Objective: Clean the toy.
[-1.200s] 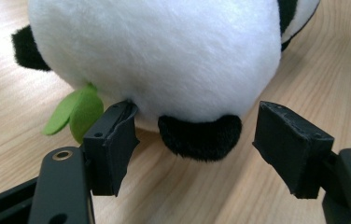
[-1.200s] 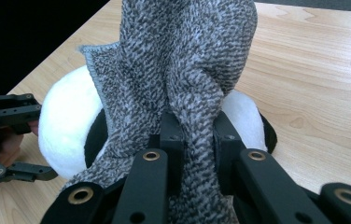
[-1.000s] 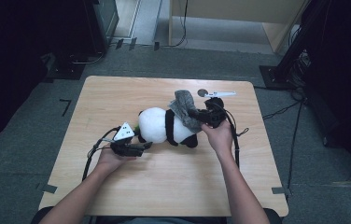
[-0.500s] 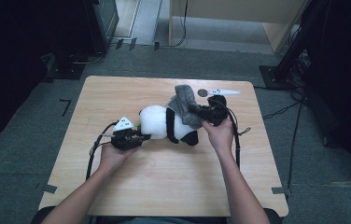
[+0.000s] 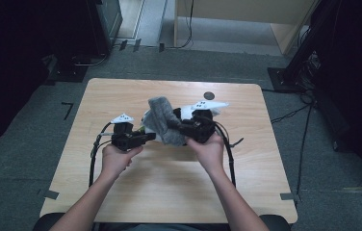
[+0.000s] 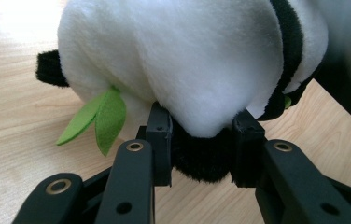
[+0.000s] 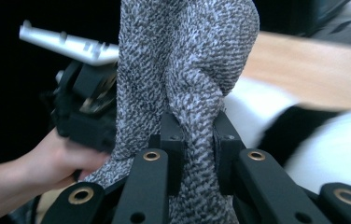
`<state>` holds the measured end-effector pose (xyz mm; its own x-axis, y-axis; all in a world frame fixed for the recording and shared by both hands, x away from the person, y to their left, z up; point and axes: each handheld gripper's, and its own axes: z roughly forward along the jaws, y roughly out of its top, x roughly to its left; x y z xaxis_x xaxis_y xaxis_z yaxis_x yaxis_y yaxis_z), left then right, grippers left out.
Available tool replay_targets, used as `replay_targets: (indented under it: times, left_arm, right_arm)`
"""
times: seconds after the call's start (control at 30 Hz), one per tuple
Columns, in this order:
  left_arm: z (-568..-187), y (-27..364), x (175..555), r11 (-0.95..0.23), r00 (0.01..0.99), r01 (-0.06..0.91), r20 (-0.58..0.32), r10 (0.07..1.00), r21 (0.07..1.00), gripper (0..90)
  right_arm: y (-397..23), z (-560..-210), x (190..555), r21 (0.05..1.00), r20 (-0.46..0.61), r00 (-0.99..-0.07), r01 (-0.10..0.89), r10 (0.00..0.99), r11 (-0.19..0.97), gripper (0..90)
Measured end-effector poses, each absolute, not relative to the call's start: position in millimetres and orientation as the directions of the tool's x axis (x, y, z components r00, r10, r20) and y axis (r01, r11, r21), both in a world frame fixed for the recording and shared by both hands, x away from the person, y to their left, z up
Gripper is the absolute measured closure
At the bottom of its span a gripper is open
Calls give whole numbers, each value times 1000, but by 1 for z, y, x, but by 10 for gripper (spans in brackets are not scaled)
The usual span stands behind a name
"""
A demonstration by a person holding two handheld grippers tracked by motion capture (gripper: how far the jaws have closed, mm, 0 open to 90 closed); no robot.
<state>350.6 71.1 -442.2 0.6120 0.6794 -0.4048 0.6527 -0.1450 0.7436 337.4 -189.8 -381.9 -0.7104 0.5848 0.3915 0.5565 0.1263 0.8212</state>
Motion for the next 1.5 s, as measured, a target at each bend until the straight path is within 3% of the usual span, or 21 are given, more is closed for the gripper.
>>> replay_targets:
  times: [0.17,0.37,1.27,1.37,1.5]
  left_arm:
    - [-442,69,349,-158,619,650,-398,677,744,679]
    - [-445,71,351,-167,626,647,-393,674,744,688]
    - [-448,75,356,-176,637,633,-378,672,754,683]
    - [-449,75,355,-180,638,627,-367,677,758,682]
    - [-449,72,354,-188,645,619,-358,675,762,680]
  right_arm:
    - [-174,-416,335,819,359,-712,551,603,163,799]
    - [-189,-420,333,833,258,-695,512,671,210,798]
    - [-295,-418,339,827,268,-467,560,843,48,800]
    - [-299,-409,334,842,311,-481,540,820,-3,800]
    - [-282,-393,325,867,305,-547,499,779,11,800]
